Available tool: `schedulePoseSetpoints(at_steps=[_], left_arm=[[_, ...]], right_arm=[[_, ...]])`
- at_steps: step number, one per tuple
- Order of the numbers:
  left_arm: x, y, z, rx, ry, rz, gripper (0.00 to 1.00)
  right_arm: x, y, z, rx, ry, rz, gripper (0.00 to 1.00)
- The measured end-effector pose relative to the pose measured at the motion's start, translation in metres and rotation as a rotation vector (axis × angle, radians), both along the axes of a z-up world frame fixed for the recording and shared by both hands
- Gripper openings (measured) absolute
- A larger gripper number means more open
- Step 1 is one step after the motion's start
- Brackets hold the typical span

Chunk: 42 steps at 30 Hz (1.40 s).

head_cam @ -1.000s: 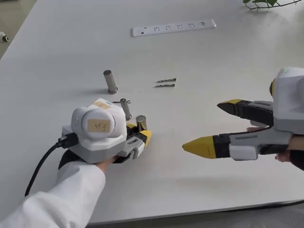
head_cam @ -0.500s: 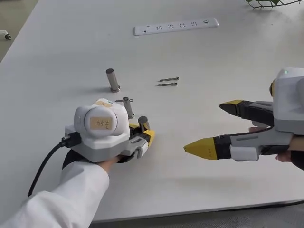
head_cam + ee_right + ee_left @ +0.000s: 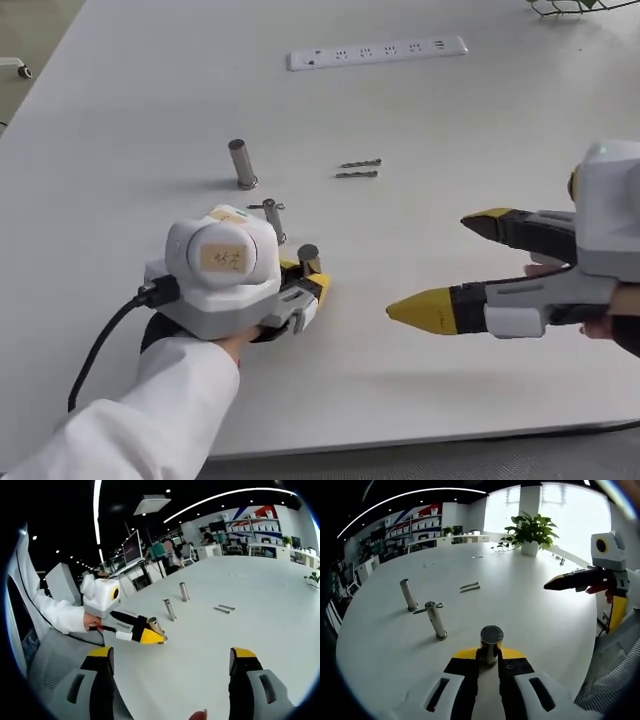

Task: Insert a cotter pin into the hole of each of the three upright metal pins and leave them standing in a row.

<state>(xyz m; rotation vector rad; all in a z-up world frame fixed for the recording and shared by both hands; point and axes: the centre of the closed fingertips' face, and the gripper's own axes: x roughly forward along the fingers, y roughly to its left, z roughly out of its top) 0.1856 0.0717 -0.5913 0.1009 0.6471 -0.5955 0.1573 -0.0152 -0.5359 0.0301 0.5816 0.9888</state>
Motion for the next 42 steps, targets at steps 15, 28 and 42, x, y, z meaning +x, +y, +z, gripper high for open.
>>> schedulePoseSetpoints(at_steps=[15, 28, 42], left_arm=[[-0.011, -0.002, 0.054, -0.172, -0.07, -0.138, 0.33], [-0.026, 0.014, 0.068, -0.216, -0.068, -0.27, 0.86], [-0.05, 0.031, 0.056, -0.195, 0.002, -0.299, 0.99]], right_arm=[[0.002, 0.004, 0.014, 0.053, -0.033, 0.0, 0.95], [0.0, 0.002, 0.011, 0.032, -0.017, 0.006, 0.95], [-0.002, -0.003, 0.009, 0.006, -0.001, 0.006, 0.95]])
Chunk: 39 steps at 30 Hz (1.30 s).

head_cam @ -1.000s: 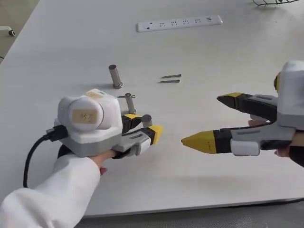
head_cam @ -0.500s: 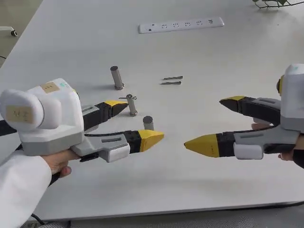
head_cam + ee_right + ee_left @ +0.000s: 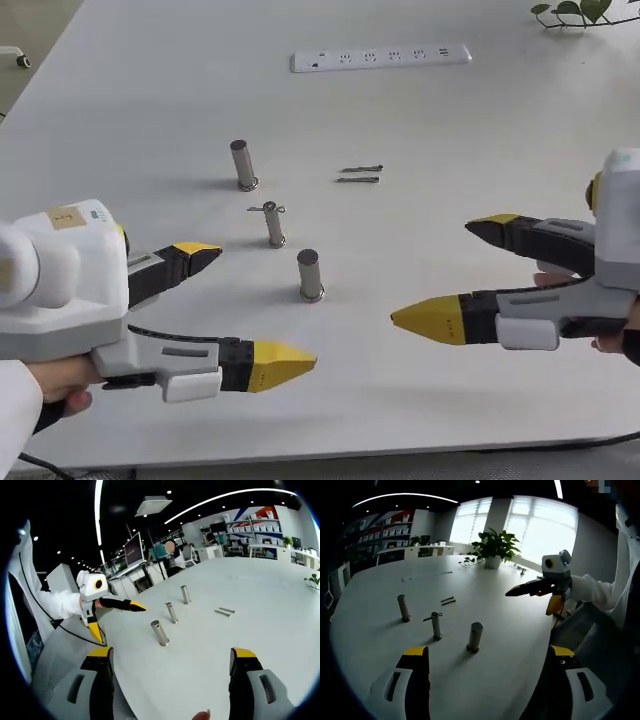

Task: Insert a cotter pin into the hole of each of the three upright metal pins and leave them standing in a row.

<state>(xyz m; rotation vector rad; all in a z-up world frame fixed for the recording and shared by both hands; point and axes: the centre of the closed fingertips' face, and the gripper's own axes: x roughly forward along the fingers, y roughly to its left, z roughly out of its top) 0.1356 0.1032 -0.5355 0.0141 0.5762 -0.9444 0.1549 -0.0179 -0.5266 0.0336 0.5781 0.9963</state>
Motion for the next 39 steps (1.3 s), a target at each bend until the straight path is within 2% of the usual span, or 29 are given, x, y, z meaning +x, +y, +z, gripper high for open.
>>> schedulePoseSetpoints(at_steps=[4, 6, 9, 12, 14, 16, 17, 18, 19, 21, 23, 26, 29, 32, 33, 34, 35, 39], left_arm=[[-0.001, 0.0, -0.002, -0.003, 0.011, 0.001, 0.99], [-0.006, 0.001, -0.01, 0.023, 0.035, -0.015, 0.99], [-0.011, 0.001, -0.015, 0.049, 0.04, -0.034, 0.99], [-0.013, 0.001, -0.016, 0.047, 0.05, -0.037, 0.99], [-0.013, 0.001, -0.014, 0.038, 0.05, -0.03, 0.99], [-0.013, 0.002, -0.014, 0.039, 0.05, -0.026, 0.99], [-0.013, 0.003, -0.014, 0.043, 0.053, -0.023, 0.99], [-0.014, 0.006, -0.016, 0.057, 0.065, -0.019, 0.99], [-0.014, 0.008, -0.019, 0.074, 0.073, -0.021, 0.99], [-0.015, 0.009, -0.021, 0.082, 0.072, -0.025, 0.99], [-0.017, 0.01, -0.022, 0.073, 0.079, -0.024, 0.99], [-0.017, 0.01, -0.02, 0.068, 0.077, -0.023, 0.99], [-0.016, 0.01, -0.019, 0.069, 0.072, -0.023, 0.99], [-0.017, 0.01, -0.017, 0.068, 0.071, -0.026, 0.99], [-0.017, 0.01, -0.018, 0.07, 0.076, -0.023, 0.99], [-0.02, 0.011, -0.021, 0.081, 0.096, -0.023, 0.99], [-0.02, 0.011, -0.021, 0.081, 0.091, -0.029, 0.99], [-0.024, 0.01, -0.021, 0.07, 0.102, -0.036, 0.99]], right_arm=[[0.0, -0.002, 0.0, -0.004, 0.002, -0.003, 0.94], [0.0, -0.002, 0.0, -0.007, 0.004, 0.0, 0.94], [0.0, -0.001, 0.001, -0.013, 0.0, 0.003, 0.94], [0.004, -0.001, 0.004, -0.019, -0.001, -0.008, 0.92], [0.005, 0.0, 0.003, -0.028, 0.022, -0.01, 0.91], [0.007, 0.001, 0.004, -0.04, 0.02, 0.002, 0.89], [0.008, 0.003, 0.006, -0.054, -0.006, 0.026, 0.88], [0.009, 0.004, 0.008, -0.06, -0.013, 0.035, 0.87], [0.01, 0.006, 0.009, -0.067, -0.01, 0.044, 0.86], [0.013, 0.007, 0.01, -0.074, -0.004, 0.065, 0.82], [0.021, 0.008, 0.012, -0.104, -0.011, 0.088, 0.77], [0.032, 0.008, 0.015, -0.149, -0.046, 0.118, 0.77], [0.038, 0.007, 0.016, -0.194, -0.054, 0.155, 0.77], [0.043, 0.004, 0.011, -0.318, -0.06, 0.276, 0.72], [0.044, 0.005, 0.01, -0.338, -0.061, 0.303, 0.69], [0.05, 0.004, 0.008, -0.355, -0.062, 0.32, 0.65], [0.06, 0.001, 0.006, -0.361, -0.061, 0.324, 0.63], [0.075, 0.007, 0.008, -0.392, -0.079, 0.349, 0.6]])
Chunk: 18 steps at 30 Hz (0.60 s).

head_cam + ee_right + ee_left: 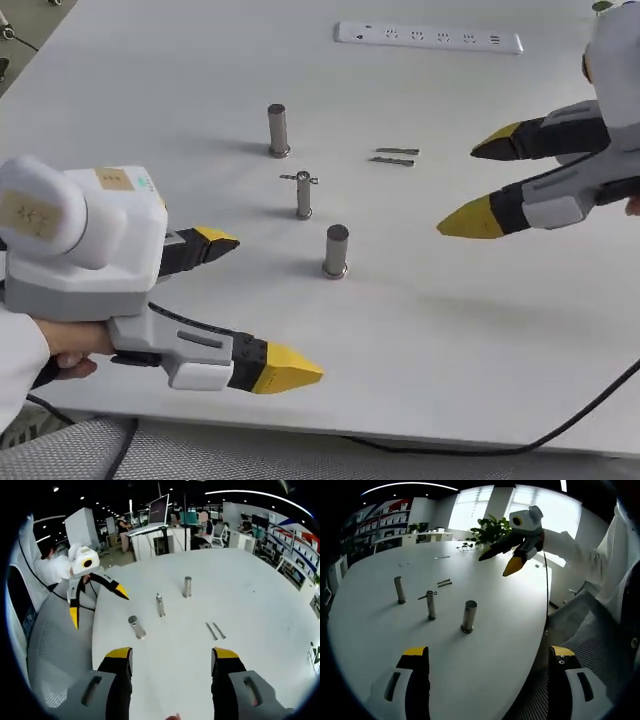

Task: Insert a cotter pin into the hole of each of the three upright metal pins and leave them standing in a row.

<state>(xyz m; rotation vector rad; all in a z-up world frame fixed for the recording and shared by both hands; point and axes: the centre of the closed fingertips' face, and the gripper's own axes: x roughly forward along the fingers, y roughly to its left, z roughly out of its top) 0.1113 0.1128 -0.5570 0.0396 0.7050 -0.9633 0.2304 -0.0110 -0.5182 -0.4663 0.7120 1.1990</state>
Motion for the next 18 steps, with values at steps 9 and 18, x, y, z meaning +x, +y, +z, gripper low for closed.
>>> schedulePoseSetpoints(at_steps=[9, 18], left_arm=[[-0.002, 0.0, 0.003, -0.035, 0.024, 0.031, 0.99], [0.003, 0.003, 0.004, -0.057, 0.04, 0.07, 0.97]], right_arm=[[0.017, 0.017, -0.012, -0.141, 0.013, 0.147, 0.47], [0.034, 0.027, -0.033, -0.221, 0.057, 0.216, 0.3]])
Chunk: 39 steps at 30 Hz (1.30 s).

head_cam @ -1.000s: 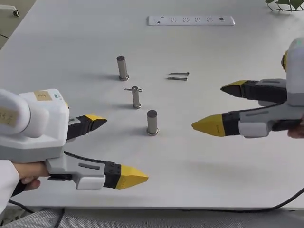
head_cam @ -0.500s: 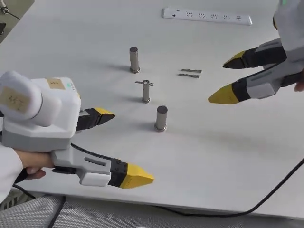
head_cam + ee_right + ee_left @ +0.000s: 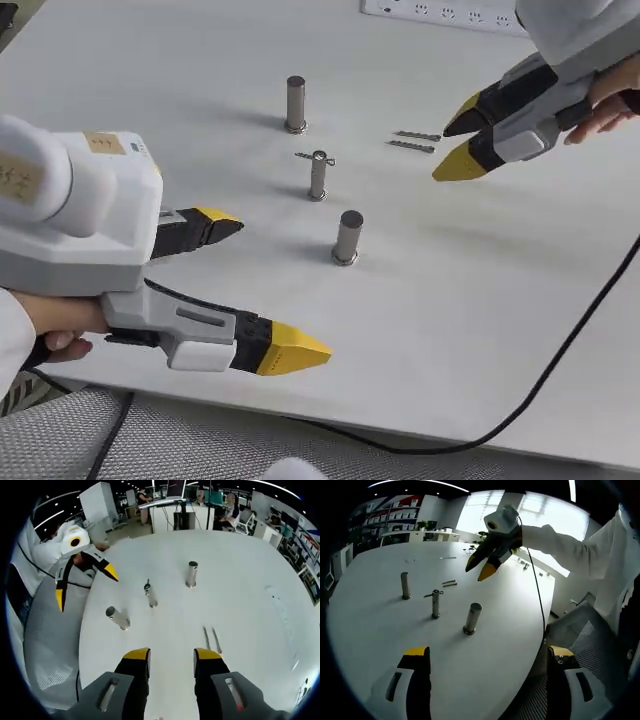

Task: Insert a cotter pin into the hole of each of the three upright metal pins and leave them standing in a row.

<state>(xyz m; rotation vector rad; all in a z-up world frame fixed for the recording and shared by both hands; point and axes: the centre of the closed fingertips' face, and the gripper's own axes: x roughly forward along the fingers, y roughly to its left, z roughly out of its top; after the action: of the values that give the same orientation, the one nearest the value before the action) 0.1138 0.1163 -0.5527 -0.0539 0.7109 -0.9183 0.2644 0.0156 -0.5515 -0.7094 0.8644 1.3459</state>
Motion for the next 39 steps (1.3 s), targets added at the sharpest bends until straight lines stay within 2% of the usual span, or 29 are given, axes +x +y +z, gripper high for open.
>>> schedulePoseSetpoints(at_steps=[4, 6, 8, 10, 16, 18, 20, 26, 28, 30, 35, 38, 39], left_arm=[[-0.001, -0.003, 0.0, -0.013, 0.016, -0.004, 0.97], [-0.002, -0.003, 0.0, -0.017, 0.018, -0.01, 0.96], [-0.001, -0.004, 0.001, -0.023, 0.018, -0.008, 0.96], [0.001, -0.003, 0.001, -0.024, 0.017, -0.002, 0.95], [0.004, -0.002, 0.003, -0.033, 0.0, 0.008, 0.95], [0.008, 0.0, 0.004, -0.035, -0.016, 0.026, 0.97], [0.01, 0.002, 0.004, -0.036, -0.013, 0.033, 0.97], [0.013, 0.006, 0.004, -0.033, -0.015, 0.049, 0.97], [0.014, 0.007, 0.003, -0.03, -0.009, 0.053, 0.96], [0.014, 0.009, 0.002, -0.025, -0.003, 0.056, 0.95], [0.018, 0.012, -0.001, -0.014, -0.008, 0.071, 0.98], [0.021, 0.014, -0.003, -0.003, -0.011, 0.075, 0.97], [0.021, 0.014, -0.004, -0.001, -0.011, 0.074, 0.97]], right_arm=[[0.02, -0.002, -0.013, -0.043, 0.003, 0.006, 0.27], [0.03, -0.004, -0.019, -0.067, -0.018, 0.028, 0.25], [0.035, -0.002, -0.023, -0.073, -0.019, 0.033, 0.24], [0.031, -0.001, -0.019, -0.074, -0.022, 0.039, 0.22], [0.038, -0.003, -0.034, -0.113, -0.029, 0.063, 0.19], [0.045, -0.004, -0.044, -0.114, -0.004, 0.025, 0.2], [0.043, -0.002, -0.04, -0.098, 0.014, 0.012, 0.19], [0.053, -0.001, -0.047, -0.077, 0.021, -0.026, 0.18], [0.057, -0.001, -0.047, -0.072, 0.01, -0.042, 0.18], [0.059, 0.0, -0.047, -0.07, -0.001, -0.037, 0.17], [0.055, 0.001, -0.055, -0.088, 0.026, -0.021, 0.14], [0.059, 0.002, -0.055, -0.084, 0.024, -0.034, 0.06], [0.058, 0.001, -0.057, -0.086, 0.05, -0.05, 0.03]])
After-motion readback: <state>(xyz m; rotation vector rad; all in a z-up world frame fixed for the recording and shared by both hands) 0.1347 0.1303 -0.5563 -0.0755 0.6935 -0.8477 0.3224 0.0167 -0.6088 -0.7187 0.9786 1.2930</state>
